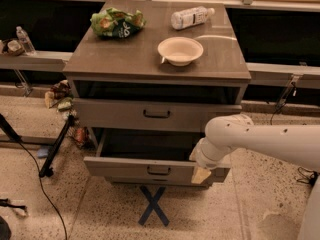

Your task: Open middle drawer

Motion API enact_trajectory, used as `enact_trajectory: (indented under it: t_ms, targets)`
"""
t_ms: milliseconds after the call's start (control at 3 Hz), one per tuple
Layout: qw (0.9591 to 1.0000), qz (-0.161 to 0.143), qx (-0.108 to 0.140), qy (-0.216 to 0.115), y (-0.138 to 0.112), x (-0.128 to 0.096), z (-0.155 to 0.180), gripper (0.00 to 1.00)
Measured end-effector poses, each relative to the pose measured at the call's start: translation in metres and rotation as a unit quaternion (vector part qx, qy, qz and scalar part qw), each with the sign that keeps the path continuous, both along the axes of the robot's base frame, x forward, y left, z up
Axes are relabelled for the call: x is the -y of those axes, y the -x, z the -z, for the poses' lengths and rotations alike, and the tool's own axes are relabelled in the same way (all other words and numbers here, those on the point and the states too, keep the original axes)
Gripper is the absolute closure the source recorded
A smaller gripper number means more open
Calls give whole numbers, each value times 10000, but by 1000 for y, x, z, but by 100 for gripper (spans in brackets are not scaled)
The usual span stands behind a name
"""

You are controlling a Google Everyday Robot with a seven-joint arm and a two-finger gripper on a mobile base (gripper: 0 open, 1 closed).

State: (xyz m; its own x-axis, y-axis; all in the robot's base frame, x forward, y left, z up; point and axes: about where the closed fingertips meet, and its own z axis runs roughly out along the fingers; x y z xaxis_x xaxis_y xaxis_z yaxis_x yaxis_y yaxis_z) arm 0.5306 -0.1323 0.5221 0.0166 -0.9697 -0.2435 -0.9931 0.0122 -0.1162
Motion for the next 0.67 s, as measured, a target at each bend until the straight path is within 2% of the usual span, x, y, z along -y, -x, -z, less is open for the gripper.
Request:
enact_trajectory:
  t_ms: [333,667]
  targets:
    - [9995,51,218,231,-6,7,-8,77]
    - [9988,64,345,348,-15,13,-5,99]
